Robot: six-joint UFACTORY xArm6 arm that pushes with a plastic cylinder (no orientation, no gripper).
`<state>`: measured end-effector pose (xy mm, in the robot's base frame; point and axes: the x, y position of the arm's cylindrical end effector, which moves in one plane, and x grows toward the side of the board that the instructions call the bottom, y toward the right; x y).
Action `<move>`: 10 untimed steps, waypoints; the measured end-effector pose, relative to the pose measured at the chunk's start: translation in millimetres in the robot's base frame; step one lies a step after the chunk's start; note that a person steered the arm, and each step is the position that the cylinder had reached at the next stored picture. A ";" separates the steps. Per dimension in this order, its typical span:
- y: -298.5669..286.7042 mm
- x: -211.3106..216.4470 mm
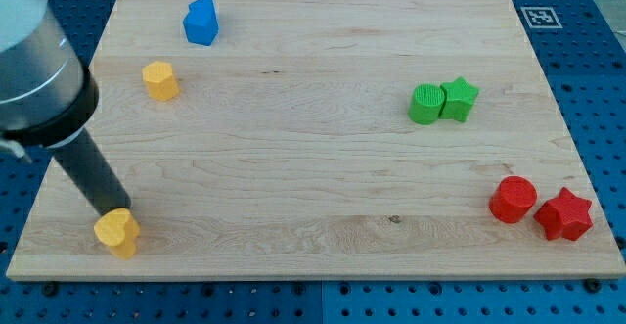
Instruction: Slide the yellow hexagon closer to the yellow heart
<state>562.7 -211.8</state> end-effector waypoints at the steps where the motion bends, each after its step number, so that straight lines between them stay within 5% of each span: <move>1: 1.3 -32.6; 4: -80.1 -187.0; 5: -58.9 -238.9; 10: 48.4 -159.5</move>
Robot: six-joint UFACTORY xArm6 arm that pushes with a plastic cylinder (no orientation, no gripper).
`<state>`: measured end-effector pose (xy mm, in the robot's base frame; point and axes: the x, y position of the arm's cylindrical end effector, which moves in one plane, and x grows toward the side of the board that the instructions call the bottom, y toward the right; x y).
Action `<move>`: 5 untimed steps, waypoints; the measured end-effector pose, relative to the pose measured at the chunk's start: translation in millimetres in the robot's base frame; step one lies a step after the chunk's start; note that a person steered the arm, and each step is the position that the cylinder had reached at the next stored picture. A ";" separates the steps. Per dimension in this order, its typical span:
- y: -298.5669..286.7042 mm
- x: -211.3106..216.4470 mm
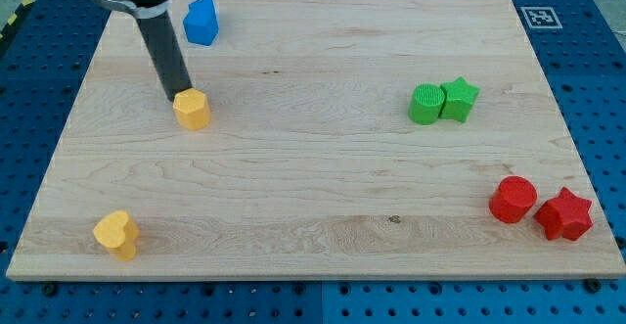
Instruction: Slide the yellow hexagon closer to the yellow heart
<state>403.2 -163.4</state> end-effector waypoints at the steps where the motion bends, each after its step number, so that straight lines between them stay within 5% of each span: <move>1: 22.1 0.9; 5: 24.5 86.9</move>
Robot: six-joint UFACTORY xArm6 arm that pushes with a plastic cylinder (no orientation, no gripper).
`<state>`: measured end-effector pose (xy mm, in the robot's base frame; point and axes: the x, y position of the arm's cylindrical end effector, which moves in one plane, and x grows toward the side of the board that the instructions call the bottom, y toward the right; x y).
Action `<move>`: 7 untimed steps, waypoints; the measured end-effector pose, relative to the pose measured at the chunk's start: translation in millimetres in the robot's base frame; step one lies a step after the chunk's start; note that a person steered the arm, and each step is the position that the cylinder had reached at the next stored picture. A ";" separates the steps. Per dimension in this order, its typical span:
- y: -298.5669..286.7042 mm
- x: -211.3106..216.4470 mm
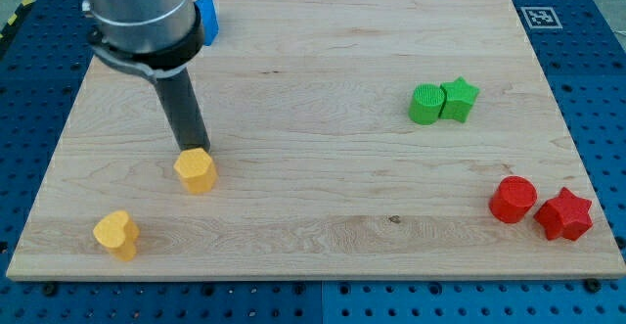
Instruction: Slide the yellow hexagon closer to the yellow heart
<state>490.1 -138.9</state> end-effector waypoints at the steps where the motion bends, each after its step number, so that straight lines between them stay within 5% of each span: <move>1: 27.7 0.7; 7: 39.2 18.5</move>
<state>508.6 -99.7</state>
